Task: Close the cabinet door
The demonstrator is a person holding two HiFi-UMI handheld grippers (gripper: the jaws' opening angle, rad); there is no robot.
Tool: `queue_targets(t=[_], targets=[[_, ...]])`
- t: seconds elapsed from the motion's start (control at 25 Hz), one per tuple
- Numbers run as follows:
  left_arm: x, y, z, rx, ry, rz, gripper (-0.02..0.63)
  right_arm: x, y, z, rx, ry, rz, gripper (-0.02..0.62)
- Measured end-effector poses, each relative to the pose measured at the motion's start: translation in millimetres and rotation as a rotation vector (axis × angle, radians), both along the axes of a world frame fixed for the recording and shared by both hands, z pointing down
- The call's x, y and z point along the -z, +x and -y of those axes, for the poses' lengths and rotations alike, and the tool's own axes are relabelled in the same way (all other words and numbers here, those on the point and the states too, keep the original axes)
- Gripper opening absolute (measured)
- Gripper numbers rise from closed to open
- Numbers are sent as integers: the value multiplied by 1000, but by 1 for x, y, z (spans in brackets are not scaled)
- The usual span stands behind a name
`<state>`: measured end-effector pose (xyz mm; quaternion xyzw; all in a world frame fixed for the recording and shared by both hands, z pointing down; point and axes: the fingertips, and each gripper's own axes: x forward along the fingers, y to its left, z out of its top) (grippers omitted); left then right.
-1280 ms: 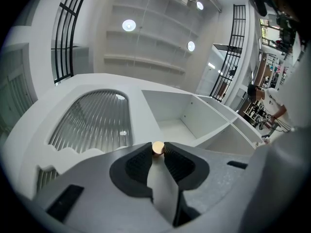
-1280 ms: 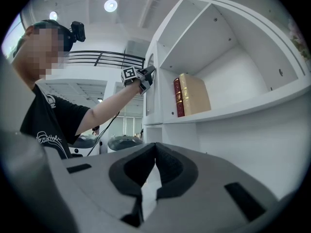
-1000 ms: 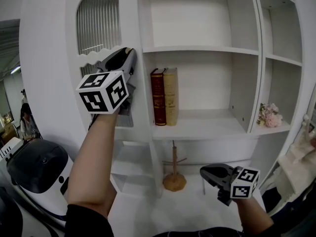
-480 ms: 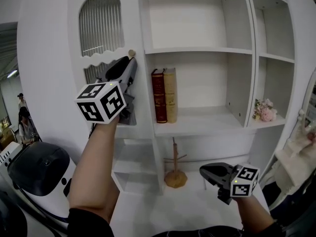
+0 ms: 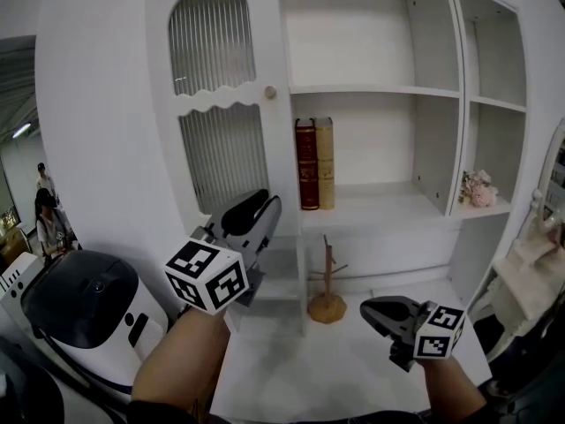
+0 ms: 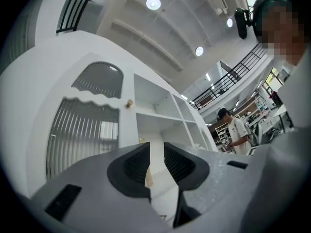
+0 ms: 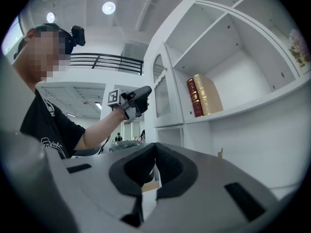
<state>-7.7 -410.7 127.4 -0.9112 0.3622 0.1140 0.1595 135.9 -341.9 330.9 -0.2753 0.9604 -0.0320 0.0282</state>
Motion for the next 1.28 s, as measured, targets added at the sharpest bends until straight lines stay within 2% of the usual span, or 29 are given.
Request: queue_targets(t=[0.16, 0.28, 0.56, 0.68, 0.84, 1.0, 1.12, 1.28], targets=[[-59, 3, -40, -107, -82, 45, 78, -8, -26, -23, 9, -14, -20, 4], [-102, 3, -71, -169, -153, 41, 78, -15, -42, -40, 15, -24, -33, 3], [-192, 9, -129, -244, -293, 93, 78, -36, -62, -71, -16, -49, -53, 3], [-215, 9, -147, -261, -334, 75, 77, -45, -71, -81, -34, -56, -54, 3], [-242, 6, -164, -251, -381, 74, 77, -52, -80, -91, -82, -77, 14, 3], [-251, -5, -175, -251, -424, 8, 77, -54, -89, -105, -90, -46, 29, 3], [-251, -14, -179, -250, -433, -28, 77, -52, -95, -110, -80, -31, 37, 5], [-255, -13, -182, -249, -430, -24, 77, -56, -96, -111, -77, -37, 34, 5]])
